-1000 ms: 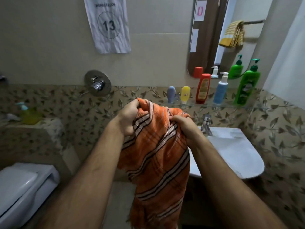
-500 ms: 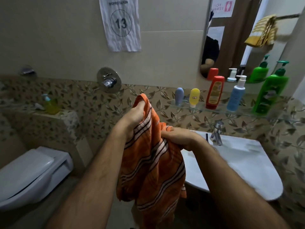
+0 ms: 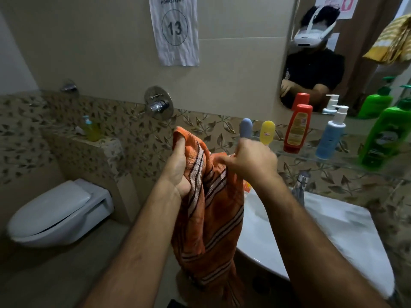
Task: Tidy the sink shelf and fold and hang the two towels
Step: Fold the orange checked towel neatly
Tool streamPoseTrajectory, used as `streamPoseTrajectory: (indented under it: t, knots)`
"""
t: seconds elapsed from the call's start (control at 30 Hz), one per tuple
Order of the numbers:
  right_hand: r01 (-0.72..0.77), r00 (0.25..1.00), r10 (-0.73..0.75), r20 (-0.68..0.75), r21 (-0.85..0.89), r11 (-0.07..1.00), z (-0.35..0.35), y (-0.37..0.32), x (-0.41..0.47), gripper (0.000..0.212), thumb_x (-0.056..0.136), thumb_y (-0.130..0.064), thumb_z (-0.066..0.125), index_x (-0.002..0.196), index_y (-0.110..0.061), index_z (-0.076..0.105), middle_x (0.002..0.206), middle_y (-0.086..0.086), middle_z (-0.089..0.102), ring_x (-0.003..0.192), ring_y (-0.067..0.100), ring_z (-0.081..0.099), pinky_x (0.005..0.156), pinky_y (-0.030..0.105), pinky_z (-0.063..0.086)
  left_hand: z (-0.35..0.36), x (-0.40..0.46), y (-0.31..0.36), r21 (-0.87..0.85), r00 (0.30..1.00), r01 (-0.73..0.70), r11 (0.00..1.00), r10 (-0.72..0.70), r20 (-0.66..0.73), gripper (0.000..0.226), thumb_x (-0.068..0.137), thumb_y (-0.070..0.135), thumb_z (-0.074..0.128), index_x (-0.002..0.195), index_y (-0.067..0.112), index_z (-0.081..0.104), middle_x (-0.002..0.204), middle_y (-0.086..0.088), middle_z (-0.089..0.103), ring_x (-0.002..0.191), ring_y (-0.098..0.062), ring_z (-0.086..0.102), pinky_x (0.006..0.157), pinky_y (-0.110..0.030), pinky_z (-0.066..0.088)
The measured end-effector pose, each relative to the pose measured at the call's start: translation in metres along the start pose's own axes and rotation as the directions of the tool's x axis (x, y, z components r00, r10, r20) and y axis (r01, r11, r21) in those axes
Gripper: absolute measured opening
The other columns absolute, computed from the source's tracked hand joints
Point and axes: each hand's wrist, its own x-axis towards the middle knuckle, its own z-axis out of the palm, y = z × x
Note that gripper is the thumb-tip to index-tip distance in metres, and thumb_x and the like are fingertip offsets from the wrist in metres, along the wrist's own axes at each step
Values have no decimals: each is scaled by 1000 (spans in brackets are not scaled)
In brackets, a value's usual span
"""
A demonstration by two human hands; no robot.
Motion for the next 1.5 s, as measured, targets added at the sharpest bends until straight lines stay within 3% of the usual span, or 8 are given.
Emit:
streamPoseTrajectory:
  t: [0.1,0.27,0.47,0.77,0.93,1.07,1.4,1.5]
  knots:
    - [305,951,-266,-158,333,892,-12,-13,-8,37,81,-58,67,75,-23,55,72,-8,57,69,12,55,57,30,40,2,-3,-3,-42,994,-78,996,75,-76,76,87,70,41,106,0,63,97,-21,73,86,-28,73,77,-41,59]
    - [340,884,-458,89,549,763,3,-26,-24,25,78,-46,74,88,-26,62,79,-9,63,74,8,61,68,36,55,6,-10,-9,-82,978,-117,990,101,-182,56,90,52,56,105,-1,61,74,-10,69,56,-16,70,49,-24,54]
    - [397,911,-326,-255,319,860,37,-30,-23,24,78,-46,65,85,-24,56,82,-5,61,78,20,60,65,37,50,3,-17,-22,-56,987,-125,991,119,-106,41,92,43,56,99,4,69,100,-13,72,89,-19,70,81,-29,57]
    - [307,928,-188,-321,373,876,45,-57,-21,14,78,-32,57,76,-19,56,71,-4,59,70,21,56,59,34,46,-13,-29,-23,-43,959,-213,976,201,-200,39,80,43,66,96,8,72,96,-10,76,90,-18,73,83,-32,56]
    - [14,999,-32,1,894,449,45,-71,-15,15,82,-7,60,68,-11,54,55,1,54,50,13,52,50,28,45,-46,-23,-12,9,919,-209,978,200,-341,39,91,39,63,104,3,71,95,-12,75,84,-20,73,63,-27,57]
    - [-239,959,-96,268,940,244,47,-85,-17,20,90,-4,53,74,-14,60,60,5,58,51,15,56,55,29,49,-71,-28,-14,91,900,-136,986,162,-405,19,94,29,61,85,13,67,76,-5,72,71,-19,69,63,-30,54]
    - [120,867,-449,218,782,611,43,-116,-28,17,85,-2,65,91,-17,71,60,-12,61,54,5,53,58,21,45,-137,-53,-43,308,931,195,931,-77,-356,53,87,68,46,82,18,62,53,0,58,38,-14,52,35,-20,33]
    - [231,827,-523,206,724,650,34,-122,-28,25,85,1,63,97,-18,72,52,-19,56,49,-1,49,55,18,44,-171,-57,-42,835,962,154,529,114,-249,59,85,73,43,83,21,70,82,-10,71,79,-29,67,62,-35,50]
